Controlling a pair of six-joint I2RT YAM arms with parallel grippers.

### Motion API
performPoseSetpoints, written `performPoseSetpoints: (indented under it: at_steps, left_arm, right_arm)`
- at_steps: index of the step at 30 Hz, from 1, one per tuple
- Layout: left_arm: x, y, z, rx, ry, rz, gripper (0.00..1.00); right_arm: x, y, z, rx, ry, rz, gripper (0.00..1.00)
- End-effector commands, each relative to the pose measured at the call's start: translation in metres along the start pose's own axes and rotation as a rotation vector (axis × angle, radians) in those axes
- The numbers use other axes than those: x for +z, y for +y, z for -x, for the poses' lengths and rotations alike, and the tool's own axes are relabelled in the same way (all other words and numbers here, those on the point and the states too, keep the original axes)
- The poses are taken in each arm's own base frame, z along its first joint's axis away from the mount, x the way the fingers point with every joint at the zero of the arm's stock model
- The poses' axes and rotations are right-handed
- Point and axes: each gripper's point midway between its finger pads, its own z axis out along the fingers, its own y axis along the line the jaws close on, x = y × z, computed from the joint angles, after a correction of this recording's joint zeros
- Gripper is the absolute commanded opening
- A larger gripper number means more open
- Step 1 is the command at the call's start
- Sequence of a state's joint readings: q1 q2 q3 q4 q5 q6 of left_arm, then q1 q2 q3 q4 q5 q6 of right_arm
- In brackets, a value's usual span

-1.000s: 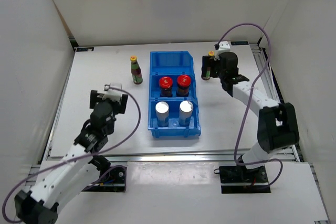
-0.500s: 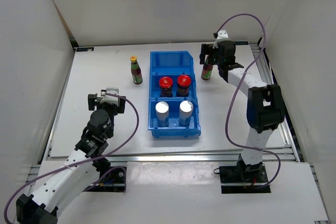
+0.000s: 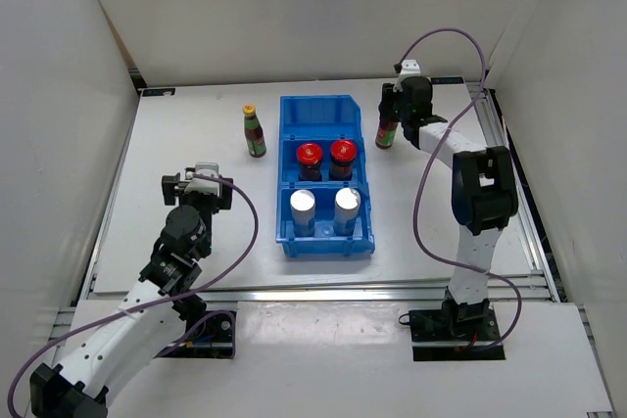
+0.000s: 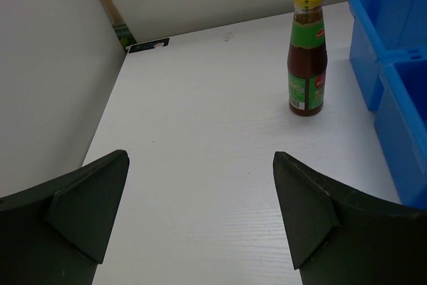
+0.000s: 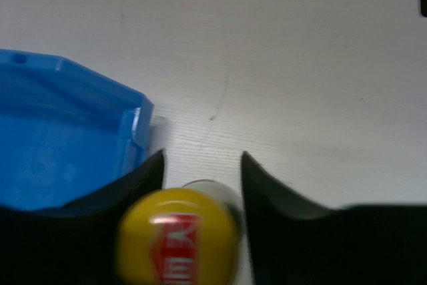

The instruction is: Organize the condiment bottles

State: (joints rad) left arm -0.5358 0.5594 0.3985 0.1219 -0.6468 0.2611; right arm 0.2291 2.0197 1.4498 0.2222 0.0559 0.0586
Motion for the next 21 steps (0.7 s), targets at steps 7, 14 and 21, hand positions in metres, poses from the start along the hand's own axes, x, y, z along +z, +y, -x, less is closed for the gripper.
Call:
performPoseSetpoints:
  at_steps: [7,14,21]
  left_arm:
    - [0.003,-0.003,-0.006,-0.008,0.006,0.007,1.00]
    - [0.002,-0.002,-0.004,-0.023,-0.002,0.009,1.00]
    - [0.002,-0.002,-0.004,-0.024,-0.002,0.009,1.00]
  right_arm:
    - [0.007,-0.009,0.024,0.020,-0.021,-0.047,0.00]
    - [-0.048,0.003,0.091,-0.054,-0.179,-0.100,0.00]
    - [-0.096,0.052,0.148,-0.210,-0.333,-0.075,0.00]
